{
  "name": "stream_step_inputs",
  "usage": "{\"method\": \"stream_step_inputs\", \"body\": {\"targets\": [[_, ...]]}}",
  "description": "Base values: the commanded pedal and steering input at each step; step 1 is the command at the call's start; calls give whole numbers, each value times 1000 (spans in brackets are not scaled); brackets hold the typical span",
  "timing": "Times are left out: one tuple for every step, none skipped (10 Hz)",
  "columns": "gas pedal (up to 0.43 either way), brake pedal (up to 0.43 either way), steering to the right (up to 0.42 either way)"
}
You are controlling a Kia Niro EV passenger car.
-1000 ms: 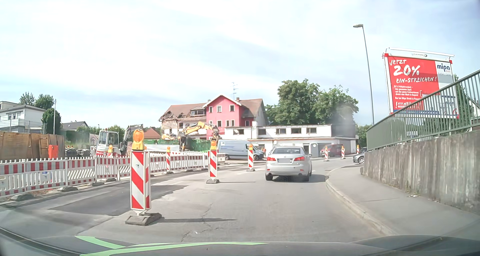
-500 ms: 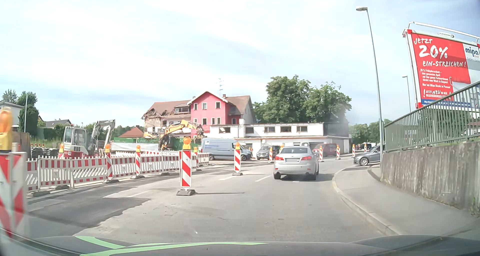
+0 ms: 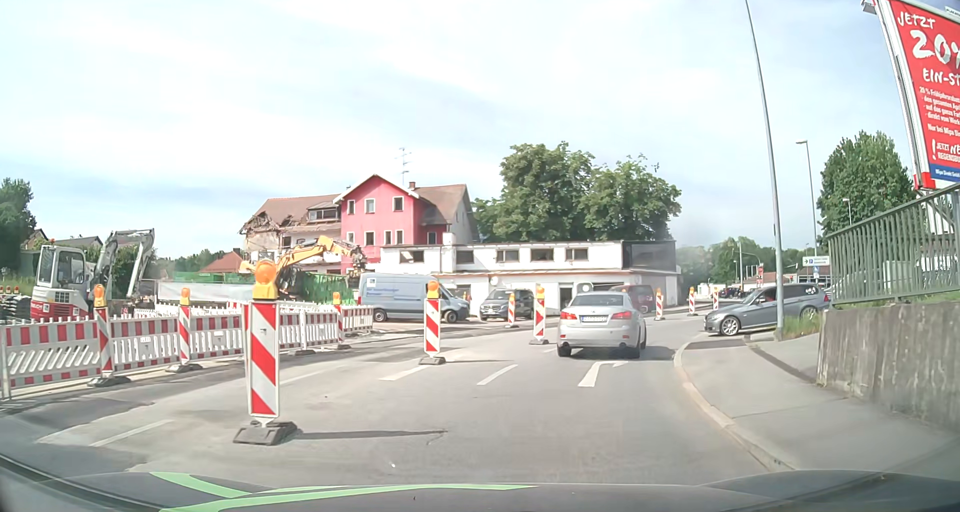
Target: Follow the waypoints while adhering to traffic rules and regulations
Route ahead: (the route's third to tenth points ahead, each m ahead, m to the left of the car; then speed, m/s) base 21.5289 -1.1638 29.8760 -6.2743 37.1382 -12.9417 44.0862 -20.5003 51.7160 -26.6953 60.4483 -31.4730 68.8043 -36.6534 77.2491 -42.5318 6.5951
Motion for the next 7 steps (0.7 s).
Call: {"method": "stream_step_inputs", "body": {"targets": [[79,0,80],[79,0,82],[79,0,83],[79,0,84],[79,0,87],[67,0,88],[67,0,89]]}}
